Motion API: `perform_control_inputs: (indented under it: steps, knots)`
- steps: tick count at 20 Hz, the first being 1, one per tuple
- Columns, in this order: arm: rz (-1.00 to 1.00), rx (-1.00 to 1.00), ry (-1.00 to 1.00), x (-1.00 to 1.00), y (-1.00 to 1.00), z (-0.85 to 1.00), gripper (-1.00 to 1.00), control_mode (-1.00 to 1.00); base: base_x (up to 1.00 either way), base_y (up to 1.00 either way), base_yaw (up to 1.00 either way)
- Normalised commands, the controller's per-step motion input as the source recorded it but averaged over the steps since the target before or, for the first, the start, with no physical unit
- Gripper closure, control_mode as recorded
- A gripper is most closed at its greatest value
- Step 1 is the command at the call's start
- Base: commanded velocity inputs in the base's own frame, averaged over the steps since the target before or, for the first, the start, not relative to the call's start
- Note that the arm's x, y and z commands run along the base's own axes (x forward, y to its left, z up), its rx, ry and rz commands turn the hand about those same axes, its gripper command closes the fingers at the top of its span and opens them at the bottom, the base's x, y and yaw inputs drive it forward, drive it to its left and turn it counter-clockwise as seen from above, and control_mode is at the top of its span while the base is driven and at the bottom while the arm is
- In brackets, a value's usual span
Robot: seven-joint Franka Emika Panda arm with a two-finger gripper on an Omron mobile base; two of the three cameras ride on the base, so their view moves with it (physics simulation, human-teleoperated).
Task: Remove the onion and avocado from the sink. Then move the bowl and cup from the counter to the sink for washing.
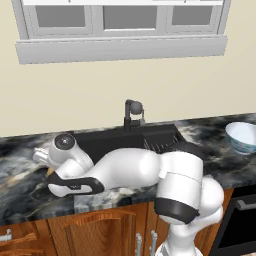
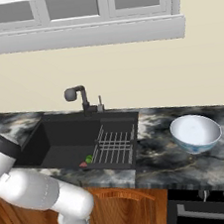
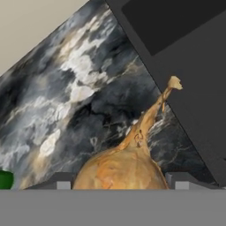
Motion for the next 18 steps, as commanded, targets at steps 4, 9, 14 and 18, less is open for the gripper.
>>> perform_control_inputs:
  steps: [4,9,14,18]
  knots:
    - [-0.04,0.00,0.00,0.01,0.09,-0.11,1.00,-1.00,0.00,0.00,0.00]
    - [-0.03,0.00,0.00,0.00,0.03,-0.12,1.00,-1.00,0.00,0.00,0.00]
    - [-0.02,0.00,0.00,0.00,0.00,-0.14,1.00,-1.00,0.00,0.00,0.00]
    - [0.00,0.00,0.03,0.00,0.00,-0.13,1.00,-1.00,0.00,0.00,0.00]
